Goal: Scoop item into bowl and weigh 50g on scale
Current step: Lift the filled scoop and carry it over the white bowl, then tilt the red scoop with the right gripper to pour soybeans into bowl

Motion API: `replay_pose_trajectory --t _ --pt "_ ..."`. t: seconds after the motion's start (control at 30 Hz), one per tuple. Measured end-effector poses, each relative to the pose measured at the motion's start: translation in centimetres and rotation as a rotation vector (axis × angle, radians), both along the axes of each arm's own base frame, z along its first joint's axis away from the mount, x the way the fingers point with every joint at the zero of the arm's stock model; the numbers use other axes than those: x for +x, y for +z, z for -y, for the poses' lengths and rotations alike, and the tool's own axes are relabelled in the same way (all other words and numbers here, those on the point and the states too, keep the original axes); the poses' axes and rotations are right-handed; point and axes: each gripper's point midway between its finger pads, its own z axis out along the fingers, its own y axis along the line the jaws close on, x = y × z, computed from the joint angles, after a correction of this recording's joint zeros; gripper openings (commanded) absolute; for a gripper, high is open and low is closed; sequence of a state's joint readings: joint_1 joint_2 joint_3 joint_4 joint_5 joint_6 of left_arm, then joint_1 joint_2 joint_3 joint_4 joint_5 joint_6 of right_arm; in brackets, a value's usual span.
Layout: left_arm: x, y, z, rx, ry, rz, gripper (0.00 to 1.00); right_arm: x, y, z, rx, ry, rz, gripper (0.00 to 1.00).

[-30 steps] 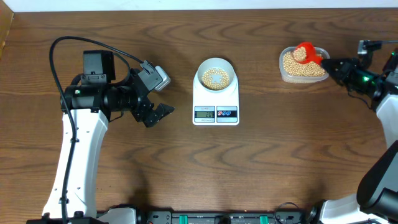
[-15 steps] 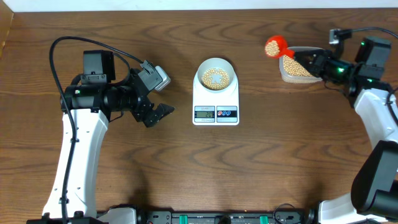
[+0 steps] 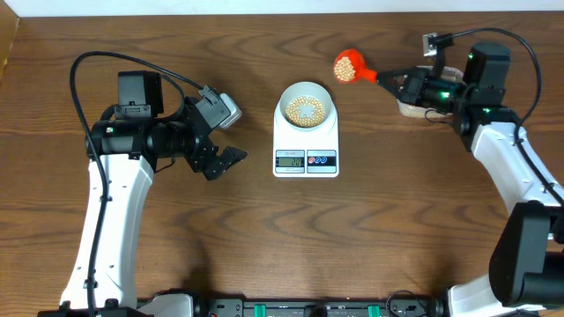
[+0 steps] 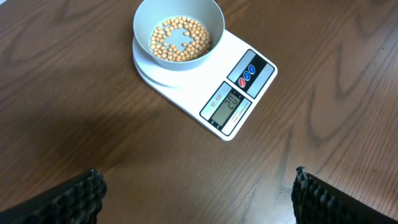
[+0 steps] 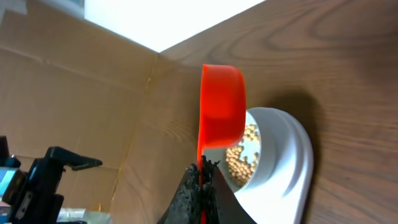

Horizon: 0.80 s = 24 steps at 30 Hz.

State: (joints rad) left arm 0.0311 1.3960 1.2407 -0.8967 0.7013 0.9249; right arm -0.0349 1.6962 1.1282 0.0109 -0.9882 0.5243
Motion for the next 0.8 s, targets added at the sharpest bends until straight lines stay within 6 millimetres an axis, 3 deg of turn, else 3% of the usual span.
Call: replay_pose_trajectory --t 0.4,0.6,0.8 --pt "0.0 0.0 0.0 0.000 0.000 0.000 0.98 -1.4 0.1 -4.1 -0.037 0.118 0.073 0.01" --pt "0.0 0.0 0.0 0.000 0.000 0.000 0.98 -1.7 -0.3 -4.4 -0.072 0.149 0.112 0.01" --pt "0.0 0.0 0.0 0.000 0.000 0.000 0.98 -2.5 -0.8 -6.0 -0.131 0.218 0.193 0.01"
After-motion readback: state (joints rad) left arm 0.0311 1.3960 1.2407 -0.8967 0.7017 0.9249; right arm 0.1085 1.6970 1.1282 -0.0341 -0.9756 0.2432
